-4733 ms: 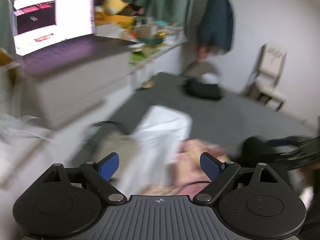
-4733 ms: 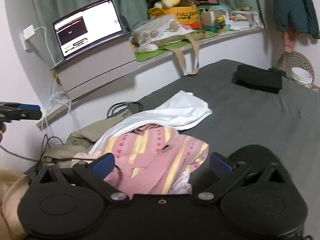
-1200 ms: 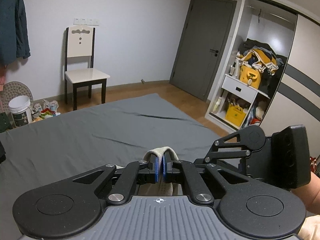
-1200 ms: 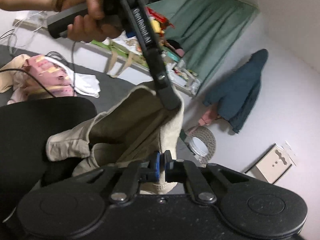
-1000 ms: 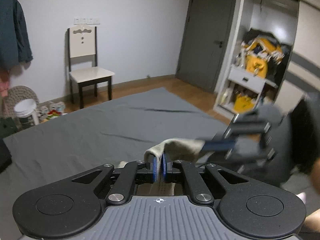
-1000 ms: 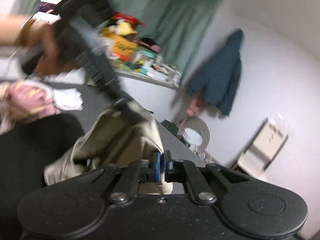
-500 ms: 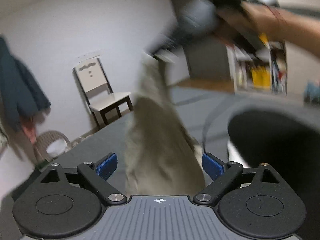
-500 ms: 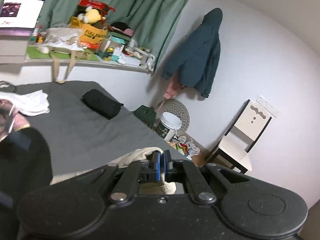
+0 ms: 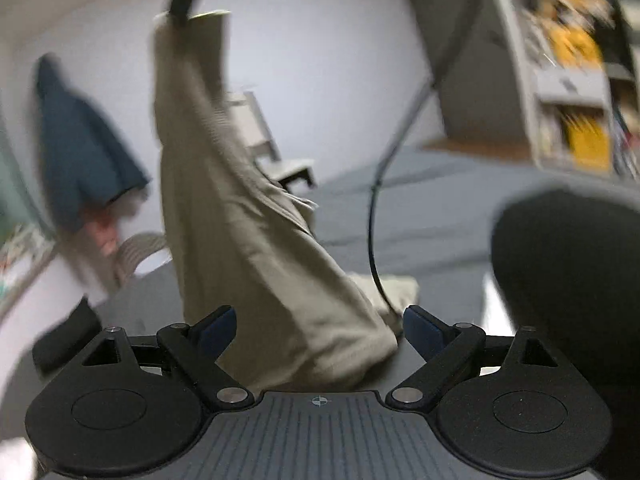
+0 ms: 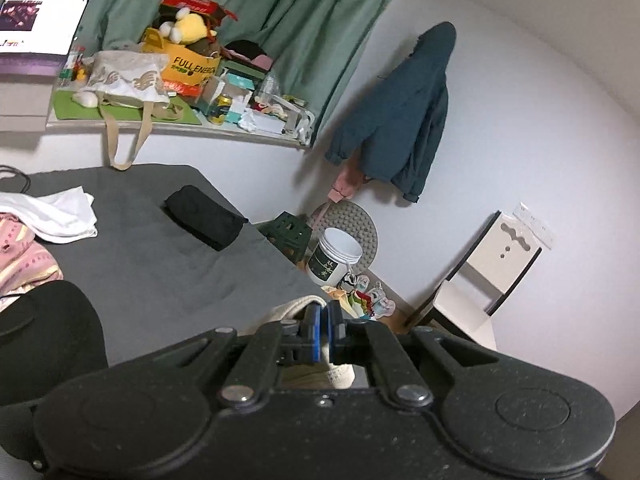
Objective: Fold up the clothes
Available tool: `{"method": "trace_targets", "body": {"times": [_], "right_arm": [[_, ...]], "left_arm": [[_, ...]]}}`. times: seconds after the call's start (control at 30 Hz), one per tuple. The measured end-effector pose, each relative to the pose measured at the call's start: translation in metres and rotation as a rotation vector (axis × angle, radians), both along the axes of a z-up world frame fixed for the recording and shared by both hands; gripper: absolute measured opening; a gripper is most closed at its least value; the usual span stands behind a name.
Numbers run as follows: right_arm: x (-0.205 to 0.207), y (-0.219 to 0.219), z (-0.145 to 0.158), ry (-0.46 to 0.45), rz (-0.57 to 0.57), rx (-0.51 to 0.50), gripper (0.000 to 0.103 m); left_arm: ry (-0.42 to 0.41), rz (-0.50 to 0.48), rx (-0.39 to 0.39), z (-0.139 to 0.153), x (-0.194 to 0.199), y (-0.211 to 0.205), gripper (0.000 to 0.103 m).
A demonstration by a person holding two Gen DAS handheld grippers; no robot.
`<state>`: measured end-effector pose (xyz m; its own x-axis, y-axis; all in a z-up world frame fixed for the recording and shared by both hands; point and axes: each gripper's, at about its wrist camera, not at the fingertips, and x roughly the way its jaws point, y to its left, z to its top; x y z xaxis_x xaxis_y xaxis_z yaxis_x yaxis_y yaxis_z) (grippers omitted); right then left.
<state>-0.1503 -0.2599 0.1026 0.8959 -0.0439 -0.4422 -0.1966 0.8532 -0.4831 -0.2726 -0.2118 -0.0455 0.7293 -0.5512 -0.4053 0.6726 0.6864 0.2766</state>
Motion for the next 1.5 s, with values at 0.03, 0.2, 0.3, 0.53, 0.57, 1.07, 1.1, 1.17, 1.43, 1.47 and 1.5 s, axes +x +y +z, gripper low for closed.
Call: {"method": "trace_targets", "body": {"times": [0.03,0.2,0.3,0.53,0.57,1.07,1.1,1.17,1.43,1.47,1.5], "right_arm": [[0.001,0.003,0.001,0.001,0.003,0.001,0.004],[0.014,0.020,0.011,0.020,0.033,0.074,0.004],[0.018,0.035,0.016,0.021,0.060,0.095,0.004],[0.023,0.069,0.018,0.025,0.116,0.068,0.004],[0.023,0.072,0.019,0.025,0.120,0.062,0.004],[0.022,0.054,0.019,0.036,0.097,0.036,0.004],[0.022,0.051,0.019,0.042,0.095,0.039,0.004],[0.019,0.047,0.021,0.047,0.095,0.053,0.004],[0.007,0.045,0.027,0.042,0.091,0.069,0.004],[0.007,0.045,0.028,0.042,0.088,0.069,0.004],[0.008,0.045,0.028,0.042,0.086,0.073,0.004]], "left_arm": [[-0.008,-0.004,-0.023,0.002,-0.003,0.001,0.077],[0.042,-0.002,-0.023,0.000,-0.016,-0.002,0.069],[0.085,0.052,-0.020,-0.002,-0.007,-0.006,0.069],[0.101,0.161,-0.069,0.005,0.007,0.009,0.066],[0.093,0.169,-0.069,0.005,0.007,0.012,0.062],[0.109,0.086,-0.108,0.018,-0.001,0.053,0.053],[0.097,0.073,-0.106,0.020,-0.006,0.052,0.053],[0.061,0.057,-0.094,0.023,-0.016,0.050,0.053],[0.047,0.142,-0.001,0.018,-0.011,0.028,0.049],[0.042,0.139,0.001,0.018,-0.013,0.026,0.049],[0.036,0.135,0.003,0.017,-0.007,0.025,0.049]]}}
